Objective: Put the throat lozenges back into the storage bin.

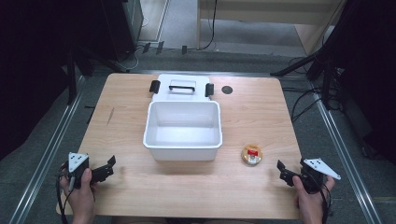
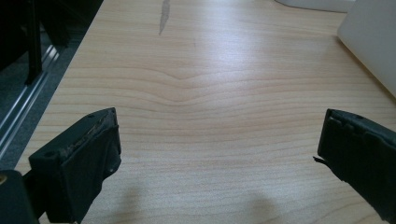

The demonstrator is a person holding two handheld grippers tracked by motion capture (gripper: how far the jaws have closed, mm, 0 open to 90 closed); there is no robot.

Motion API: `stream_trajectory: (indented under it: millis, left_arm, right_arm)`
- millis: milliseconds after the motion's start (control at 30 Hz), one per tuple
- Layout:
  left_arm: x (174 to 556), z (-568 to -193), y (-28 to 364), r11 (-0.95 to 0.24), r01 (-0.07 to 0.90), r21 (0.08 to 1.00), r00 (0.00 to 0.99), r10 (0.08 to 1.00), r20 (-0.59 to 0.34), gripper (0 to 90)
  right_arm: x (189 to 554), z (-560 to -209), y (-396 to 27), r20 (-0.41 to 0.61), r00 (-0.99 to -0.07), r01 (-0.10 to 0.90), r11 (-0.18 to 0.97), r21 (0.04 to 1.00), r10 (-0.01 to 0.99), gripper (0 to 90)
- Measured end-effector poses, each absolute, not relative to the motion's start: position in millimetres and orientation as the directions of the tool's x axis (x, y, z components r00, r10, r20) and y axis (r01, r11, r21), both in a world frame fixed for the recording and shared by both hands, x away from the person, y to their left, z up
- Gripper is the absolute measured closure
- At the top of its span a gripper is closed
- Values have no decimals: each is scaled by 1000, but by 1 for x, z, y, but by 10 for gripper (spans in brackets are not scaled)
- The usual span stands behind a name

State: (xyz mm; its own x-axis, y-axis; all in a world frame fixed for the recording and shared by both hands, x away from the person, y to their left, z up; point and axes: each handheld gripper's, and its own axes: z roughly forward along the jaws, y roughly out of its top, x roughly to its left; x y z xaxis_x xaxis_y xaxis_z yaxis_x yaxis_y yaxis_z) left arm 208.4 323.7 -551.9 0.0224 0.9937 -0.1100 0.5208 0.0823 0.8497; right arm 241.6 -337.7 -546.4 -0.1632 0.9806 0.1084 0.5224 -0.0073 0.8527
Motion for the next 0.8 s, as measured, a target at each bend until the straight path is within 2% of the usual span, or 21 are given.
stream_trajectory:
  millis: [233,367,600,800]
  left_arm:
    - [211,-552,323,77,538,839,34,993,-113,0]
    - [211,-552,324,82,540,838,38,992,-121,0]
    - [211,-552,321,60,549,834,56,992,-109,0]
    - [212,-552,320,52,552,832,61,993,-102,0]
  right_arm:
    - [241,-545,-337,99,-175,530,9,848,980,127]
    - [242,-540,-333,120,-217,578,28,815,969,129]
    - [241,-512,-318,58,-316,608,155,779,947,129]
    - [248,-501,-304,-38,-377,669,300,680,925,129]
